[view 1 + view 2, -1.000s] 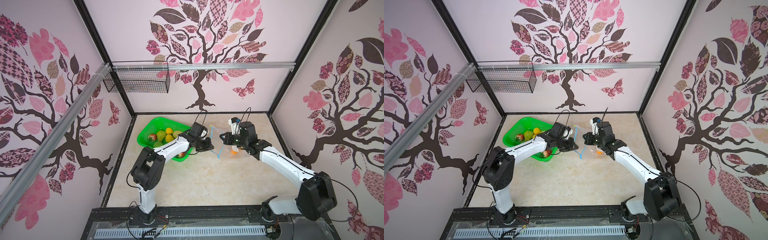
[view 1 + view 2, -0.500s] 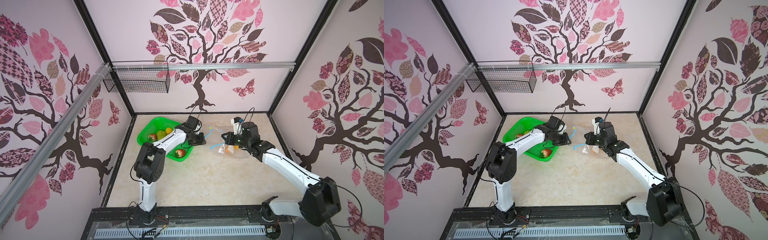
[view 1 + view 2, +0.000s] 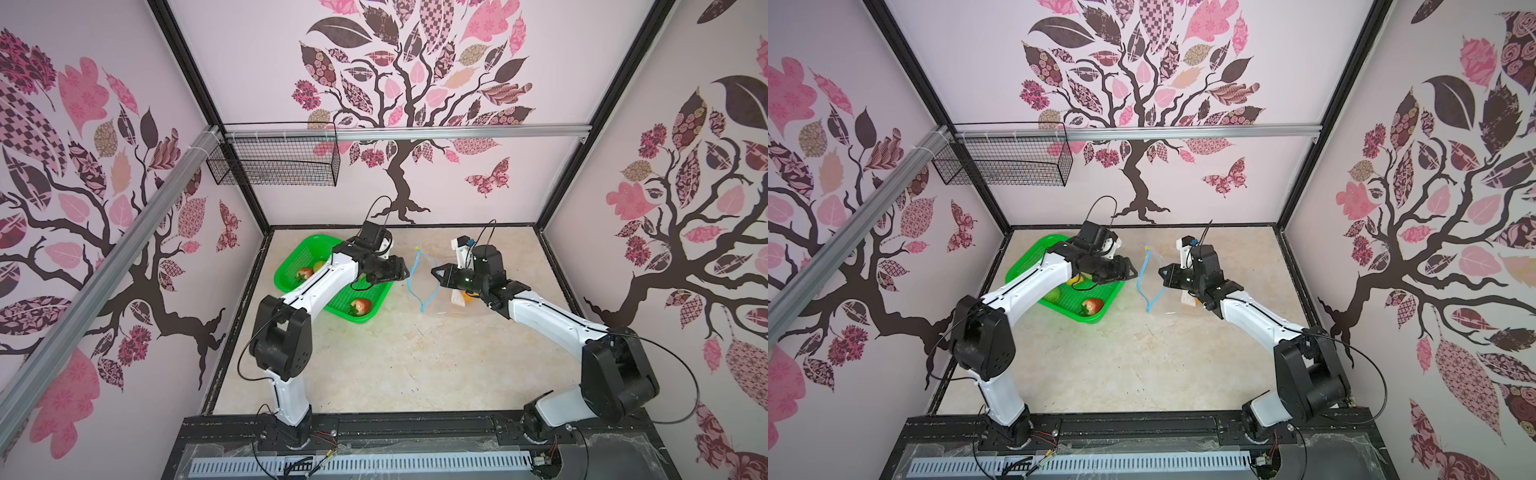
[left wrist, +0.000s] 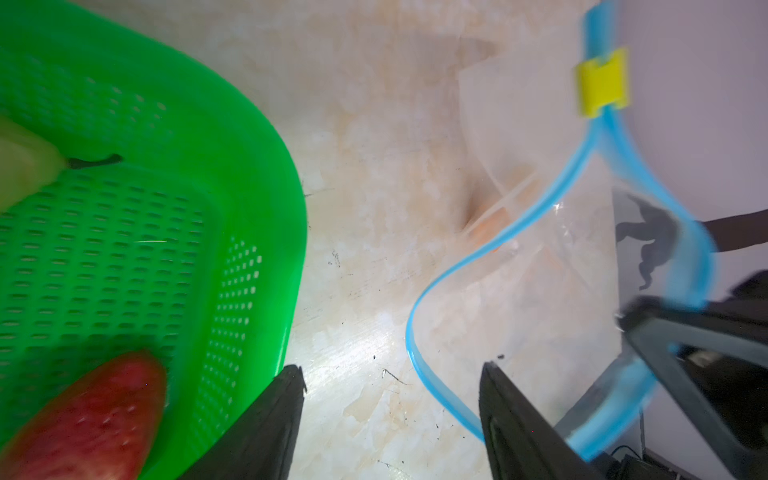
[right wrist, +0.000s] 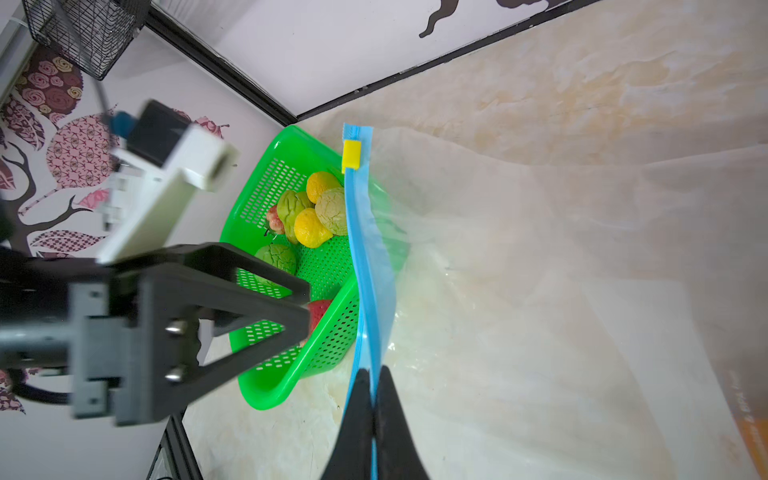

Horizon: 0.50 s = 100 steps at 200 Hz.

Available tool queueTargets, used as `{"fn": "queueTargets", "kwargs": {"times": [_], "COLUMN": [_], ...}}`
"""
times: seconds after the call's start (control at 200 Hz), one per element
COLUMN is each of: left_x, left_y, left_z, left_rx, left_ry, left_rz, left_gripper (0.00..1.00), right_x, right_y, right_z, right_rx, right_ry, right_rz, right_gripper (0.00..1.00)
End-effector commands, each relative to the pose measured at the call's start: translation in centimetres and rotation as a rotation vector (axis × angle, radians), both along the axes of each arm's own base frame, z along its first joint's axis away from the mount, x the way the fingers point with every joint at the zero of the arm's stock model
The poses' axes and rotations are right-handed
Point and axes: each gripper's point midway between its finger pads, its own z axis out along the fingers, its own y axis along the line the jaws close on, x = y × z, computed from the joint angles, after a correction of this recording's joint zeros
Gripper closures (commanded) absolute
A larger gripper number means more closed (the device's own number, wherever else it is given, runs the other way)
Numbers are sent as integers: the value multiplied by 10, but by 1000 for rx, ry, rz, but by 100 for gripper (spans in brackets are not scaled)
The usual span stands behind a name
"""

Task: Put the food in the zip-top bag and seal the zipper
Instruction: 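Withdraw the left gripper from the bag back over the green basket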

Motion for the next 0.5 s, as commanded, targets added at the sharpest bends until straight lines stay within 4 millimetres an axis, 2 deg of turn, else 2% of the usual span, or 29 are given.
{"fn": "queueTargets", "kwargs": {"times": [0.0, 0.145, 0.23, 0.32, 0.495], "left_x": [10, 41, 59, 76, 98], "left_y": [44, 99, 119, 124, 126], "left_z": [14, 15, 9, 0, -39], "left_rx": [46, 73, 56, 50, 144], "left_ry": [-75, -133, -149, -187, -201], "left_rz": [86, 203, 242, 229, 157], "left_gripper": [28, 27, 27, 28, 28], "right_x": [16, 18, 18, 17, 15], "right_y": [7, 10, 10, 10, 11], "right_z": [18, 14, 15, 16, 20], "right_rx": [60, 76, 78, 79, 82], "right_ry": [-42, -37, -43, -49, -59], "right_rz": [15, 30, 32, 37, 50], "right_gripper": [100, 100, 100, 100, 100]}}
